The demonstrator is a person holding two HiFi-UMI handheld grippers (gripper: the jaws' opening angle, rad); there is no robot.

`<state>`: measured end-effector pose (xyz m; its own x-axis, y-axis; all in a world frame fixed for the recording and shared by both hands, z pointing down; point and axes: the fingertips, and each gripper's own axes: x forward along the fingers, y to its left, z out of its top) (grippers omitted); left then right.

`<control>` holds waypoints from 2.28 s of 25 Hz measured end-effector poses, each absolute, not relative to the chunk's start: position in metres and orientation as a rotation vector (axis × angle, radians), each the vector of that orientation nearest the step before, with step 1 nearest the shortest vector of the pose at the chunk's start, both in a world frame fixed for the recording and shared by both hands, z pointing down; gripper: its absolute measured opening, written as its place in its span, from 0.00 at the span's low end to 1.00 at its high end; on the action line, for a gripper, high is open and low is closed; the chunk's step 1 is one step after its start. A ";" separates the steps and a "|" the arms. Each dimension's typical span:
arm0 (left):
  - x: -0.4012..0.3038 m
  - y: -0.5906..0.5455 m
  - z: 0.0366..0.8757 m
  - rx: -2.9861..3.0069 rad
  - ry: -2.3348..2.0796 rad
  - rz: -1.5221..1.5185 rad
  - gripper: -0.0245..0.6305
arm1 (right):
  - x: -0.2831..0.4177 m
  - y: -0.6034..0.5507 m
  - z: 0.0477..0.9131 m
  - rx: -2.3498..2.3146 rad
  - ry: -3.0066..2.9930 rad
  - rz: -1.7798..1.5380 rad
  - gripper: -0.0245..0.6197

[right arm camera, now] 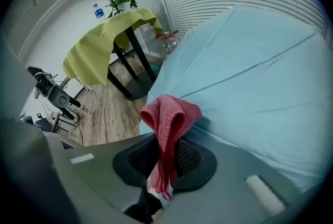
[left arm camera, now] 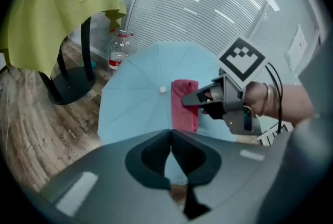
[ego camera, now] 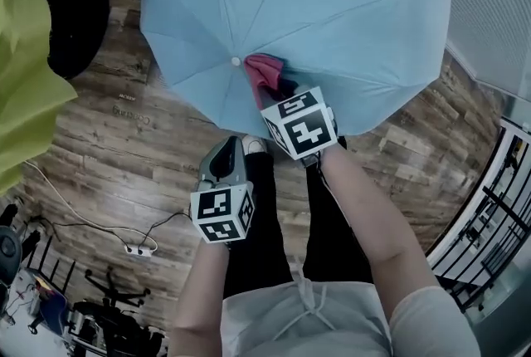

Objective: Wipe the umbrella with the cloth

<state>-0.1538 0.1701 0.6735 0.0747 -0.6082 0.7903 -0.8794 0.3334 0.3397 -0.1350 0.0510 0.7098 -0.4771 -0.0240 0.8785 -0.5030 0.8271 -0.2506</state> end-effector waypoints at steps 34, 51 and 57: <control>-0.007 0.084 0.656 1.431 -1.556 0.434 0.05 | 0.025 -0.045 0.673 0.458 -1.967 0.564 0.13; 0.073 -0.015 0.630 1.518 -1.536 0.429 0.05 | 0.126 -0.116 0.648 0.513 -1.969 0.644 0.13; 0.107 -0.043 0.626 1.511 -1.515 0.406 0.05 | 0.156 -0.140 0.644 0.495 -1.983 0.670 0.15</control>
